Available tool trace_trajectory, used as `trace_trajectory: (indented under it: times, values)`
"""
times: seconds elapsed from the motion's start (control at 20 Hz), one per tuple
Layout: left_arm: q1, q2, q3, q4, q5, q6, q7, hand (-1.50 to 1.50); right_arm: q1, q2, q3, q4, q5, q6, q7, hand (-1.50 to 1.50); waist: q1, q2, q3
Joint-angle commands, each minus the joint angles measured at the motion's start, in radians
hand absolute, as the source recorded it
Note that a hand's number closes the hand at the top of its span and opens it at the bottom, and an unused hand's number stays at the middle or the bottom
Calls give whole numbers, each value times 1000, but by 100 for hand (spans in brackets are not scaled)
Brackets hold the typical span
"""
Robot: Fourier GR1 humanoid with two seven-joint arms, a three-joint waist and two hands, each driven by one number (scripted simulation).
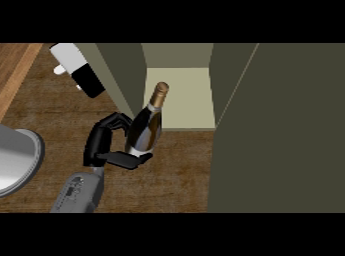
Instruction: Pick up the wine, place it into the cabinet and close the cabinet
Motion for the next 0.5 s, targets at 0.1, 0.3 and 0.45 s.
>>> trace_trajectory:
  times: [0.1, 0.3, 0.45]
  values:
    - [-80, -8, -128, 26, -46, 137, 86, 150, 117, -39, -54, -96, -110, 74, -65, -150, -17, -1, 1]
    - [-172, -8, -168, 34, -100, 219, 188, 150, 47, 9, 4, -63, -53, 17, -1, -150, -16, 2, 0]
    - [-159, -7, -202, -16, -65, 226, 227, 150, 82, -18, -23, -114, -84, 49, -9, -150, -20, 0, 0]
